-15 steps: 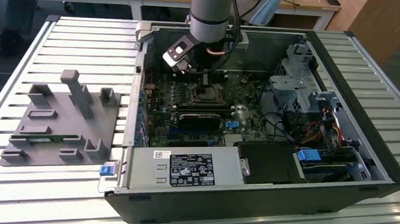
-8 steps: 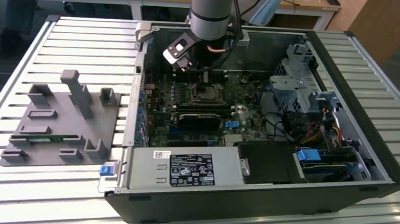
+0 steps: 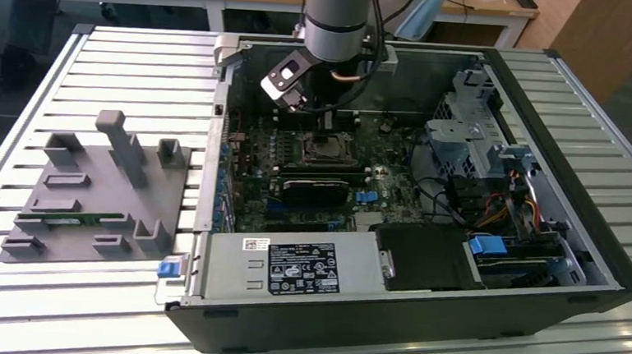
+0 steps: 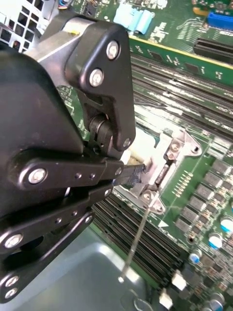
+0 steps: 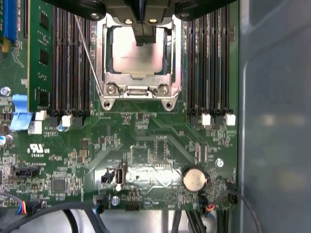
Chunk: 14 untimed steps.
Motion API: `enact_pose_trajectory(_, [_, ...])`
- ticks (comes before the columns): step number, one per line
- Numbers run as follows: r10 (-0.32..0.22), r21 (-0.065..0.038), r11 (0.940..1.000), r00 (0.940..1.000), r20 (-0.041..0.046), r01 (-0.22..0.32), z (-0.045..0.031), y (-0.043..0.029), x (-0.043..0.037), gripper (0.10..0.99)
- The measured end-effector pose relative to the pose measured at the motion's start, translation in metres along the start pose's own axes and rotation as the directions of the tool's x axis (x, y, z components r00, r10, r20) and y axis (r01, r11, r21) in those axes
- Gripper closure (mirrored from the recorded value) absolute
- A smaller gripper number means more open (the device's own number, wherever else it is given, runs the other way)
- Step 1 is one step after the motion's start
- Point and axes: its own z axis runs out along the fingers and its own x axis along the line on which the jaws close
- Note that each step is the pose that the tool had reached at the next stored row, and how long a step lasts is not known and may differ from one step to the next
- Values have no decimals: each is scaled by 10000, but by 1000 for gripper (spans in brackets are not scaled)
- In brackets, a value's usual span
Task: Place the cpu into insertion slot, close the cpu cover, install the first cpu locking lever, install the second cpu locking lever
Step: 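Close the cpu cover, then install the first cpu locking lever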
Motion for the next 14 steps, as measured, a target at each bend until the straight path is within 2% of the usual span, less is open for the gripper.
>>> enact_pose_trajectory(9, [0,-1,10000,10000,-1,0,2,108,1,980])
enact_pose_trajectory(14, [0,-1,10000,10000,0,0,-1,125,2,980])
